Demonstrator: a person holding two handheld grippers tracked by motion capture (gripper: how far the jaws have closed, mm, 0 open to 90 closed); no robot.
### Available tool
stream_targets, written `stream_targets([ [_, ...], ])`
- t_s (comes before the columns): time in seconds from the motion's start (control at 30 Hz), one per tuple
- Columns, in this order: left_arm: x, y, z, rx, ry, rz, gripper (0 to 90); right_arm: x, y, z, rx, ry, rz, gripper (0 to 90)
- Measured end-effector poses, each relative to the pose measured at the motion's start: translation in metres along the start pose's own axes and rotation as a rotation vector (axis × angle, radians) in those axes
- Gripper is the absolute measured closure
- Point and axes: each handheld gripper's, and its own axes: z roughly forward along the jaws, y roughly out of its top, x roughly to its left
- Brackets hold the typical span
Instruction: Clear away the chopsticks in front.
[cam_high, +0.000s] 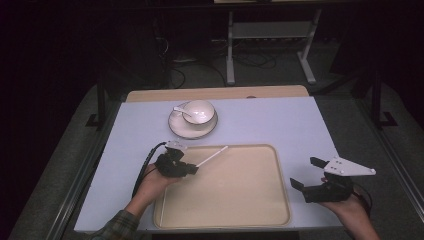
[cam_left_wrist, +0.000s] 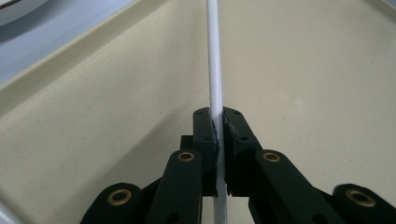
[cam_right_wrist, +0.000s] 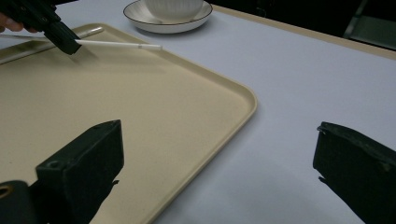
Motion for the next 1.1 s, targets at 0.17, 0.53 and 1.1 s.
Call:
stream_targets([
  [0.17,-0.002,0.002,0.007,0.018,0.009,0.001,84.3,0.000,0.000,0.000,0.000,-0.002,0.000,1.4],
  [0.53,-0.009,0.003,0.020,0.062,0.018,0.036,84.1,0.000,0.000,-0.001,0.002,-0.003,0.003,1.4],
  [1.1,-0.010,0.002,0.020,0.049,0.010,0.042,81.6,0.000,0.000,-0.001,0.000,-0.003,0.004,1.4],
])
